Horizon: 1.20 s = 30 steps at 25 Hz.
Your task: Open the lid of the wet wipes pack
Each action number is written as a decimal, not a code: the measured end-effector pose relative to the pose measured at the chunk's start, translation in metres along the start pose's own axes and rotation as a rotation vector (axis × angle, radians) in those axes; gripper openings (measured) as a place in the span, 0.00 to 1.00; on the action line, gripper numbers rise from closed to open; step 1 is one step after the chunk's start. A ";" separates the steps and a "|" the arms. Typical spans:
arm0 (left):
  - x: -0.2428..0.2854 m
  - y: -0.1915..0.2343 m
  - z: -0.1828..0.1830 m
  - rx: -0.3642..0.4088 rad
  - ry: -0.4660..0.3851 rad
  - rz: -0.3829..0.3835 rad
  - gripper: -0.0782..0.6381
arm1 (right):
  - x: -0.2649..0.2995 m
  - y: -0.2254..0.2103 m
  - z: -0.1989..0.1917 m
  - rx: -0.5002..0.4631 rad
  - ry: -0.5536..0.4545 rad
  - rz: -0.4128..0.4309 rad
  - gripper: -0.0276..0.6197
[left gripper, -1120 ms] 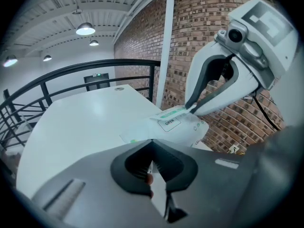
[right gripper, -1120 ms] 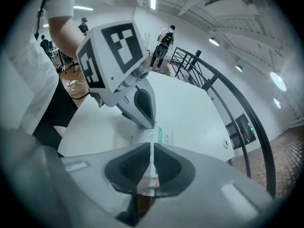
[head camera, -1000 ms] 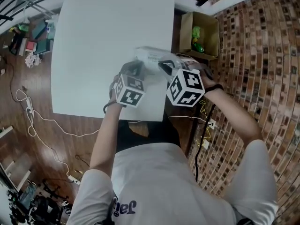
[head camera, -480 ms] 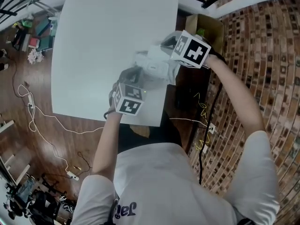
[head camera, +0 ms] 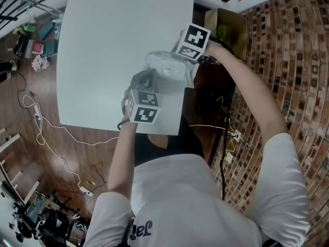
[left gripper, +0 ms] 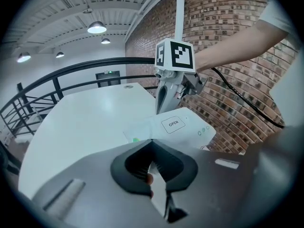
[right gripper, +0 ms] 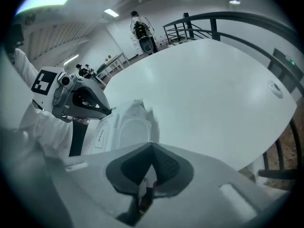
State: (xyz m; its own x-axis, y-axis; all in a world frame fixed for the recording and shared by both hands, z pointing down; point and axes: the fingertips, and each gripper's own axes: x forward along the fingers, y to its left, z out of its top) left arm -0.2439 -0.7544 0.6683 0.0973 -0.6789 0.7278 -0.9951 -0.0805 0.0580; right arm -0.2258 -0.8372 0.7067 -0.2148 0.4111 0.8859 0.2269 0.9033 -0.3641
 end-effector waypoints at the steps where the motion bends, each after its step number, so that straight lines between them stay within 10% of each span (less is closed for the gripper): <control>1: 0.000 0.001 -0.001 -0.004 -0.002 0.004 0.13 | 0.001 0.001 0.000 0.009 0.007 -0.006 0.03; 6: 0.001 0.000 -0.001 0.008 0.004 -0.016 0.13 | -0.020 -0.009 0.005 0.052 -0.041 -0.221 0.03; 12: -0.055 0.000 0.025 -0.028 -0.122 -0.080 0.13 | -0.112 0.040 0.023 0.170 -0.342 -0.462 0.03; 25: -0.305 -0.029 0.077 -0.072 -0.581 -0.155 0.13 | -0.280 0.344 0.017 0.641 -1.346 -0.987 0.03; 30: -0.339 -0.077 0.060 -0.041 -0.654 -0.113 0.13 | -0.220 0.399 -0.010 0.800 -1.389 -1.003 0.03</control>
State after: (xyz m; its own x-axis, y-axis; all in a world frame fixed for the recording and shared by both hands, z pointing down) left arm -0.1996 -0.5618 0.3755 0.1795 -0.9720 0.1517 -0.9768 -0.1579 0.1446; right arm -0.0784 -0.5687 0.3693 -0.5722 -0.8069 0.1469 -0.7989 0.5078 -0.3224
